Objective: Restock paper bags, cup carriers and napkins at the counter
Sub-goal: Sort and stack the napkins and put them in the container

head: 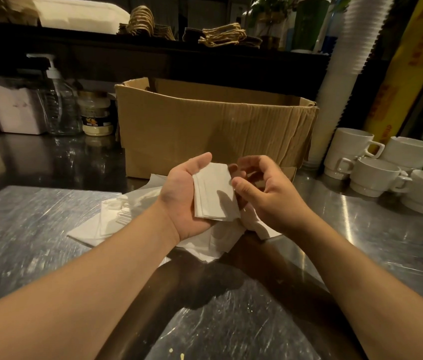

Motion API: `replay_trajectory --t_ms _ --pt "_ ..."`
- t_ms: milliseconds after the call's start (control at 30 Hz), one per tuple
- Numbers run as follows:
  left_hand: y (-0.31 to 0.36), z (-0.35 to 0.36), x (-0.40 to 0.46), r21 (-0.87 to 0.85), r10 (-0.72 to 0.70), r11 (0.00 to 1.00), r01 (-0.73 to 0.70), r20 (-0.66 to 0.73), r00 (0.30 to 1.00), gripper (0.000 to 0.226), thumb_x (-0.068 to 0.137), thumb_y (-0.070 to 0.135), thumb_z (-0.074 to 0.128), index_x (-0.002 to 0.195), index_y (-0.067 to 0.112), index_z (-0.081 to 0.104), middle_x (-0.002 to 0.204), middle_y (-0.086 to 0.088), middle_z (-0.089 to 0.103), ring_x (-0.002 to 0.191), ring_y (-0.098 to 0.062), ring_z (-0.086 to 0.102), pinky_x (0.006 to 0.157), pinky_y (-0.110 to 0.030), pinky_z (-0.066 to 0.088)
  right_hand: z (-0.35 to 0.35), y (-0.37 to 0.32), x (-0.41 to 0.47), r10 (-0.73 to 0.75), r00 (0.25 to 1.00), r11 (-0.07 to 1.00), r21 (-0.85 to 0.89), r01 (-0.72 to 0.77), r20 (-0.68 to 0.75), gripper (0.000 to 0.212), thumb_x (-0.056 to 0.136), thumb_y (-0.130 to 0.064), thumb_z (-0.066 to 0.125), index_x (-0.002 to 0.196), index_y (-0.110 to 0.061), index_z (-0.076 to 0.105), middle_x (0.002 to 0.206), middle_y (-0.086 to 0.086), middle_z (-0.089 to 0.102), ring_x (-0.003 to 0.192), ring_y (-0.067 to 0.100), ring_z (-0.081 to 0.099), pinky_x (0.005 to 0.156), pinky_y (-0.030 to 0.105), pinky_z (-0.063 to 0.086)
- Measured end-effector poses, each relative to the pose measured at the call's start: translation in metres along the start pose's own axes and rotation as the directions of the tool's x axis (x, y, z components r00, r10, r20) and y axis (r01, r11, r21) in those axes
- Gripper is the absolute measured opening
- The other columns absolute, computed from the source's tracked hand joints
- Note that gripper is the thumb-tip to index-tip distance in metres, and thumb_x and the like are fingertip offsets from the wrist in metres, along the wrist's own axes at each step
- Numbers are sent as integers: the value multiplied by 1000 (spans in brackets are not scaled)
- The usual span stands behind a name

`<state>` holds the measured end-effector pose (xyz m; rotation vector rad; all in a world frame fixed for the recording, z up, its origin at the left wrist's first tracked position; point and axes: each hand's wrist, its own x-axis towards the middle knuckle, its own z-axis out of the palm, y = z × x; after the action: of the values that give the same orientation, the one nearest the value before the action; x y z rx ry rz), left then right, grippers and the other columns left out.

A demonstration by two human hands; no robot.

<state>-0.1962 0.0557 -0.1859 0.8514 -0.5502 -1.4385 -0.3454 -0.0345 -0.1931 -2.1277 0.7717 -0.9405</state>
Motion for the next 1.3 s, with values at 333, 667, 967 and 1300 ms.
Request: replay_trajectory --t_ms 333,667,967,1300 --pt "0 -1 -1 -67 86 994 -84 32 996 46 92 52 54 121 18 64 121 -11 73 90 -28 72 77 -37 58 8 0 -3 91 995 988 -128 -86 33 25 101 -38 56 115 -25 72 96 -18 67 88 8 63 60 15 51" --pt "-1 2 2 -92 72 993 -73 -10 997 39 94 46 55 119 17 61 107 -9 72 83 -28 72 76 -37 58 5 -3 -3 60 986 968 -250 -19 157 31 100 -44 57 122 -29 71 101 -19 65 92 7 62 72 24 58" --pt "5 2 2 -233 47 971 -60 -58 997 65 95 54 55 143 11 50 109 -15 69 89 -29 64 82 -38 54 -20 11 10 -16 969 994 -108 -11 -245 17 101 -31 60 100 -21 73 84 -8 70 76 5 63 62 23 50" --pt "11 -9 8 -228 45 973 -45 -8 999 62 89 53 58 135 12 60 109 -12 68 86 -25 62 78 -35 52 -21 14 12 294 908 808 -585 -70 298 74 75 -59 81 139 -39 51 137 -6 47 124 20 48 106 43 48"
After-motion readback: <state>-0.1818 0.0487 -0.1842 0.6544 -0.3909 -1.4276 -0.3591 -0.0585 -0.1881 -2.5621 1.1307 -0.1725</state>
